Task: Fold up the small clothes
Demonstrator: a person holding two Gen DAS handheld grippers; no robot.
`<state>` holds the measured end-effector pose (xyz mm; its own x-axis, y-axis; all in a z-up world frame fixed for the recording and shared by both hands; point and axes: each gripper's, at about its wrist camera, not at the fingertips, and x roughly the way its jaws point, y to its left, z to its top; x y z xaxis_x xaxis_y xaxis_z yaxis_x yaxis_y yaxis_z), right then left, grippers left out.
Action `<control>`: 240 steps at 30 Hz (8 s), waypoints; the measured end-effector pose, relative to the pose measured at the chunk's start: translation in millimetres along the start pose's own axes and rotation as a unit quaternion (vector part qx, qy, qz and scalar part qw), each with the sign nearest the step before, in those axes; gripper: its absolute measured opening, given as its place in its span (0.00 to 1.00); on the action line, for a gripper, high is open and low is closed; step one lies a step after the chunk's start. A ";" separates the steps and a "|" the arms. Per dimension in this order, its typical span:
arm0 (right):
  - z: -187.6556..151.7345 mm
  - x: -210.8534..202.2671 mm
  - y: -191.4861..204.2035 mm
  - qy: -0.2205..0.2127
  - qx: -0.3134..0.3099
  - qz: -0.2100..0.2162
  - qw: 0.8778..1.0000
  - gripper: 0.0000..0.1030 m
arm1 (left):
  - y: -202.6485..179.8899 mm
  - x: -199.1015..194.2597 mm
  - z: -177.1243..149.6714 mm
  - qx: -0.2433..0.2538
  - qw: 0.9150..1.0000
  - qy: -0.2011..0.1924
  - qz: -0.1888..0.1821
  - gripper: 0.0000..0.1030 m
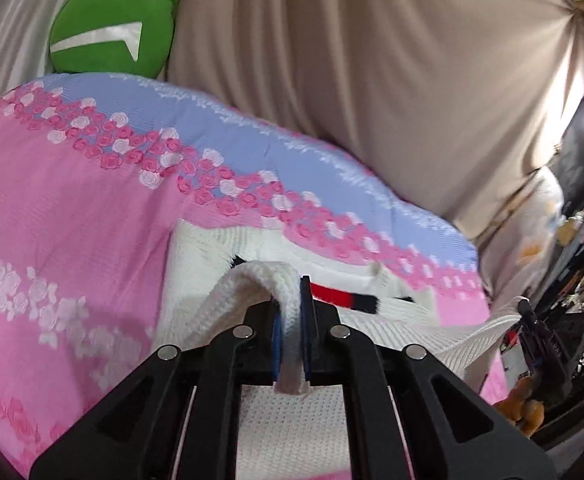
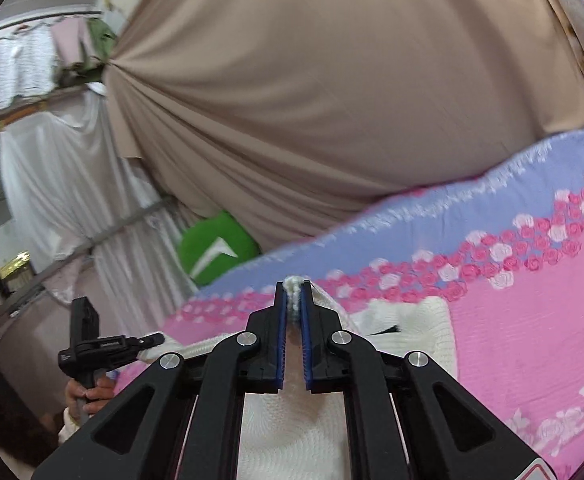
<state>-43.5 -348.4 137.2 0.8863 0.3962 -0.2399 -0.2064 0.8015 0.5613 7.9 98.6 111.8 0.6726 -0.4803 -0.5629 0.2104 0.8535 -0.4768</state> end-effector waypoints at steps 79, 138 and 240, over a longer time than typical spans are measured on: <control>-4.3 74.3 -46.7 0.079 -0.026 -0.241 0.967 0.17 | 38.0 104.2 20.8 0.029 0.989 0.026 0.145 0.09; -90.3 132.9 87.7 0.216 -0.134 -0.071 0.965 0.34 | 54.0 10.7 -41.7 -0.033 0.990 0.025 0.131 0.63; -83.9 -80.6 -63.4 0.120 0.075 -0.117 0.983 0.17 | -109.4 59.2 -132.3 0.193 0.969 0.155 -0.024 0.35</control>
<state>-136.6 -393.6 54.5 0.7755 0.3178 -0.5455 0.0706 0.8150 0.5752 -69.2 -50.0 41.3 0.4221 -0.5084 -0.7506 0.5265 0.8115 -0.2536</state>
